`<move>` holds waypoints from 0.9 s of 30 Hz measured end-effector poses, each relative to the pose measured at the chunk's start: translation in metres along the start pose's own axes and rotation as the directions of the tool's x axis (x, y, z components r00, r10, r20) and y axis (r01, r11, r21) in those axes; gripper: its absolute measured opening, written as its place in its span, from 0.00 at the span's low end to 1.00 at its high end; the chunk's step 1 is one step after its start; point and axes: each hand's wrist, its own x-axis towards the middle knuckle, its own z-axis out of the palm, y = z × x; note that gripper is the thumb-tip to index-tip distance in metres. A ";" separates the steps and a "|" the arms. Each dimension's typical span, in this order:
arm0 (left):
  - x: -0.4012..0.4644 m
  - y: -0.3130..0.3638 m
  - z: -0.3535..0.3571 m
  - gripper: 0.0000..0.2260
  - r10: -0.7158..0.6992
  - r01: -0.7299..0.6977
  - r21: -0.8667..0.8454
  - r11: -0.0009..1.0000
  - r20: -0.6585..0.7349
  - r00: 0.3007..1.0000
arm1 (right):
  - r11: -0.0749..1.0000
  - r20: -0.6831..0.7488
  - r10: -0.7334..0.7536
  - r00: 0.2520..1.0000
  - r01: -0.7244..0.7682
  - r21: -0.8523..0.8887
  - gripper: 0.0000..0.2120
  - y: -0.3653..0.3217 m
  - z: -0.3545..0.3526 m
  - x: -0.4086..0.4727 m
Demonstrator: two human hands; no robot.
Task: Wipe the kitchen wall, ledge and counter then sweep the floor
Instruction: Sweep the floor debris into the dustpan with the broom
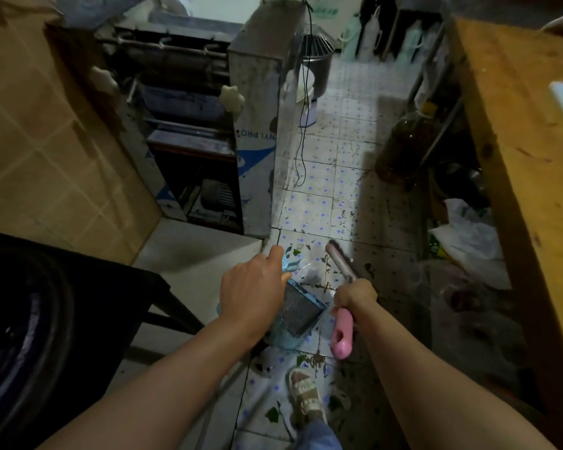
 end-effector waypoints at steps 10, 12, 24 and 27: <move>0.125 0.028 0.023 0.14 -0.142 0.142 -0.009 0.990 0.026 0.990 | 0.987 0.079 -0.062 0.995 0.073 -0.142 0.16 -0.067 -0.009 0.140; 0.145 0.032 0.028 0.15 -0.164 0.164 -0.005 0.986 0.030 0.986 | 0.988 0.101 -0.066 0.993 0.079 -0.131 0.19 -0.082 -0.005 0.165; 0.232 0.031 0.043 0.14 -0.273 0.275 -0.042 0.961 0.047 0.961 | 0.987 0.183 -0.085 0.980 0.107 -0.118 0.28 -0.144 0.028 0.273; 0.241 0.028 0.046 0.14 -0.293 0.296 -0.045 0.954 0.054 0.955 | 0.987 0.200 -0.084 0.976 0.109 -0.117 0.25 -0.154 0.038 0.293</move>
